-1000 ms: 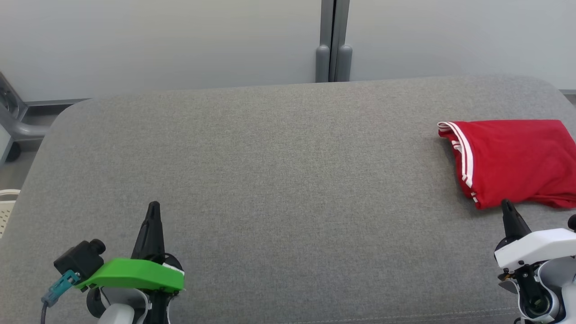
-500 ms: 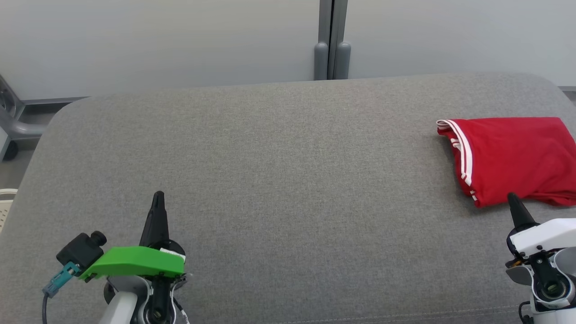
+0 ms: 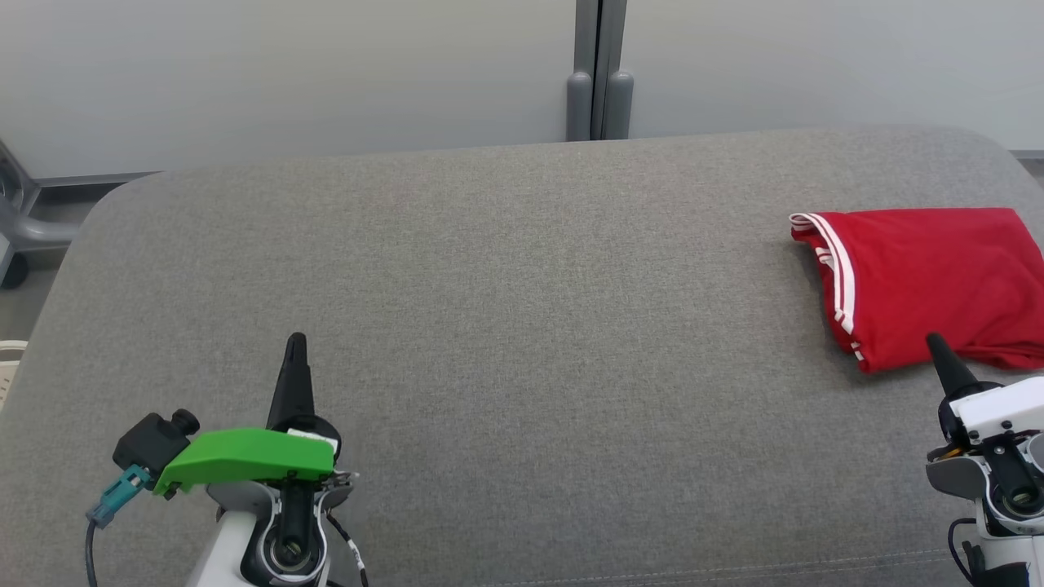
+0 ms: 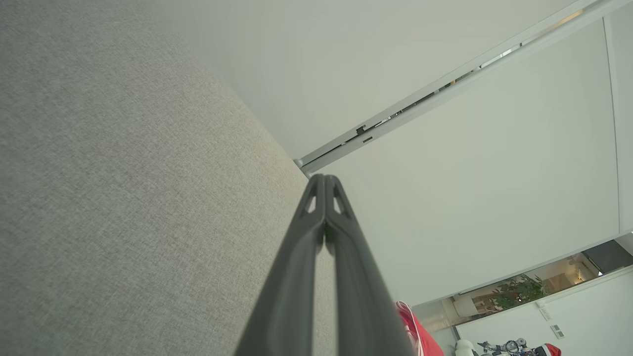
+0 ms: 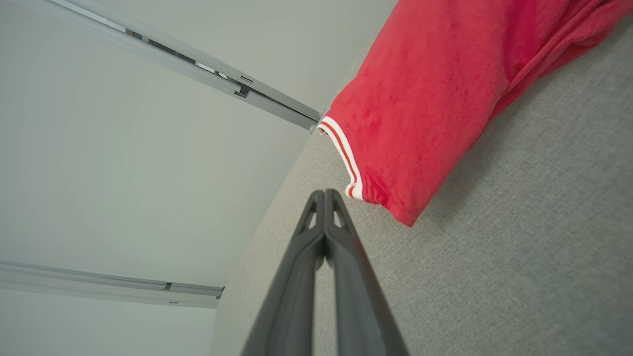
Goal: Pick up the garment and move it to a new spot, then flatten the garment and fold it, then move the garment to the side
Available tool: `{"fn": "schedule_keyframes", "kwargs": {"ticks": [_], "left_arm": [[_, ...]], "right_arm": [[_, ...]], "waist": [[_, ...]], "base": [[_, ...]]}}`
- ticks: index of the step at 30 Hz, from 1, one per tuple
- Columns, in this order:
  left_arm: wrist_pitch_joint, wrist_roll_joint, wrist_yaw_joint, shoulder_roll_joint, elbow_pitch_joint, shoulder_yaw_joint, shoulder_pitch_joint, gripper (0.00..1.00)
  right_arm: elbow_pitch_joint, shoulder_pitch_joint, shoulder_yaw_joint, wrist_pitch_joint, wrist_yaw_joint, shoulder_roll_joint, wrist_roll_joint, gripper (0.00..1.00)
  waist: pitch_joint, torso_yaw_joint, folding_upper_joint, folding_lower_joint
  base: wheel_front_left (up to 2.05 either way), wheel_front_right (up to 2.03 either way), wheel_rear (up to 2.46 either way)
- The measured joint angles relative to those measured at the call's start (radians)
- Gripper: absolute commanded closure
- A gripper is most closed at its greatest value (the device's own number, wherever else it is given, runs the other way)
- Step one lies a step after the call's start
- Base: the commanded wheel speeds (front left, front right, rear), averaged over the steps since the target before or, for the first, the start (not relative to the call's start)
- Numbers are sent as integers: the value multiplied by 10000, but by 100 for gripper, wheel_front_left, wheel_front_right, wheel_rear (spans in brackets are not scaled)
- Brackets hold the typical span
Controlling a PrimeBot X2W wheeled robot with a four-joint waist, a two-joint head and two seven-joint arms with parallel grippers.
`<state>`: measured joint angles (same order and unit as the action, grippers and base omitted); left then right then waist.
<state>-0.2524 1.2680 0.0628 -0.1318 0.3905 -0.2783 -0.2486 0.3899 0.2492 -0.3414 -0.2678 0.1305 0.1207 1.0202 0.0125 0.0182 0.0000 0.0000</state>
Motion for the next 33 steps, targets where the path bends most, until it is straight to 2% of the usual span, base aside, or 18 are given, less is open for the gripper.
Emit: {"fn": "schedule_keyframes", "kwargs": {"ticks": [33], "left_arm": [[-42, 2826, 403, 497, 727, -144, -977, 100]], "right_arm": [[1404, 1193, -715, -1060, 0, 408, 3095, 100]], "waist": [[-158, -98, 0, 0]], "base": [[0, 0, 0]]}}
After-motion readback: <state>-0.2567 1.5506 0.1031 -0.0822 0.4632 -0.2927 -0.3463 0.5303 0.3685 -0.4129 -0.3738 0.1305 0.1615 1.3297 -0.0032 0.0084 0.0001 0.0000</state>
